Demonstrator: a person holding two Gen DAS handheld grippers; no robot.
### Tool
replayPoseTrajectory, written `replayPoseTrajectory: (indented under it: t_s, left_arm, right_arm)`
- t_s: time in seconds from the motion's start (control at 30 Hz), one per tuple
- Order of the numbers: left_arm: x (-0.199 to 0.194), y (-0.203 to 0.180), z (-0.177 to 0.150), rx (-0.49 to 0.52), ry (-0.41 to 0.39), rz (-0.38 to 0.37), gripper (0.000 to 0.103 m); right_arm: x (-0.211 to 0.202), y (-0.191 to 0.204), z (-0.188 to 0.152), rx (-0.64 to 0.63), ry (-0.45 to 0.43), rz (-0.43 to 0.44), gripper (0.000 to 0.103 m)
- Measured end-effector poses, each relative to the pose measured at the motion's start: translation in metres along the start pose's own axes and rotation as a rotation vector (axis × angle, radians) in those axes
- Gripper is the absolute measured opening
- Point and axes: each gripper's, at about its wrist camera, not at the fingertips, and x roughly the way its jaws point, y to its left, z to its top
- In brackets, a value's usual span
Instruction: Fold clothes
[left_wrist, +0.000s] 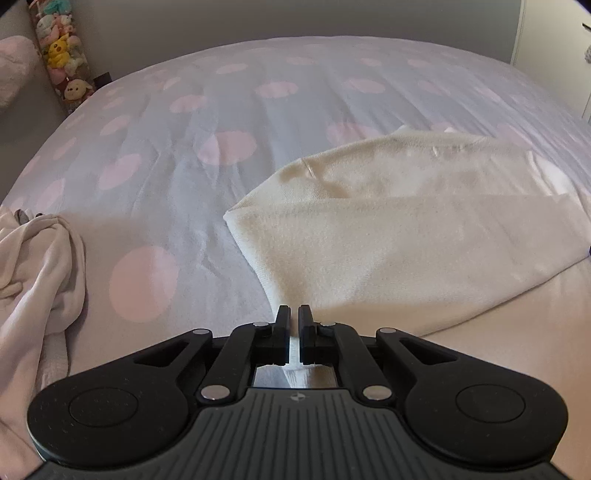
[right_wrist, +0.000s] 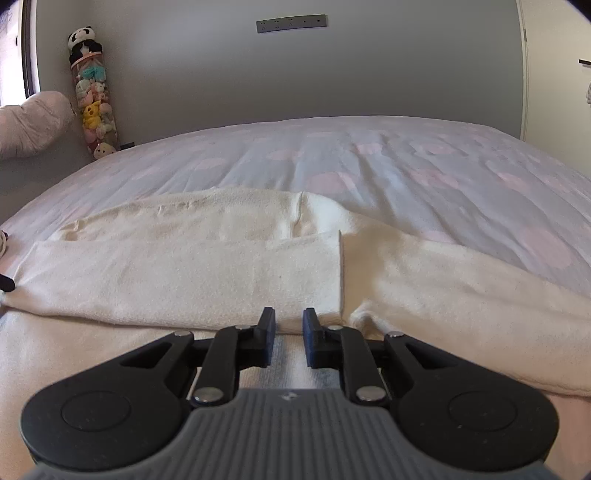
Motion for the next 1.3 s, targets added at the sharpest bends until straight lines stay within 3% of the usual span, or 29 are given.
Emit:
replayPoseTrajectory:
  t_s: [0.1,0.27,0.5,0.7,0.8,0.93,1.03,1.1,1.23,1.3]
  left_arm:
    - [-0.023,-0.006,-0.011,-0.023,-0.014,0.005,0.008]
    - [-0.042,-0.010,-0.035,-0.081,0.009,0.029,0.015]
    - [-0.045,-0.009,-0.062,-0.095,0.046,0.068,0.015]
    - [-0.050,-0.006,-0.066,-0.195,0.049,0.044,0.017]
    - [-0.051,-0.014,-0.065,-0.184,0.026,0.032,0.026]
    - [-0.046,-0.027,-0.066,-0.116,0.018,0.065,0.027]
    - [-0.040,-0.029,-0.067,-0.097,0.028,0.087,0.027]
    - [-0.037,-0.027,-0.067,-0.108,0.033,0.089,0.027]
    - [-0.034,-0.023,-0.065,-0.127,0.032,0.089,0.027]
    - [-0.035,-0.021,-0.064,-0.134,0.023,0.081,0.027]
  right_arm:
    - [-0.016,-0.010,0.007,0.072,-0.020,-0.009,0.033]
    - [-0.047,-0.046,0.018,0.200,0.004,-0.074,0.034]
    - [-0.115,-0.154,0.033,0.333,0.058,-0.248,0.035]
    - [-0.178,-0.262,0.049,0.480,0.101,-0.432,0.039]
    - [-0.193,-0.298,0.049,0.527,0.146,-0.481,0.044]
    - [-0.195,-0.328,0.041,0.593,0.177,-0.501,0.045]
    - [-0.187,-0.341,0.035,0.669,0.165,-0.472,0.042]
    - [-0.180,-0.343,0.033,0.686,0.158,-0.454,0.035]
    - [-0.167,-0.334,0.034,0.677,0.173,-0.426,0.008]
    - [-0.166,-0.324,0.043,0.643,0.157,-0.431,0.007]
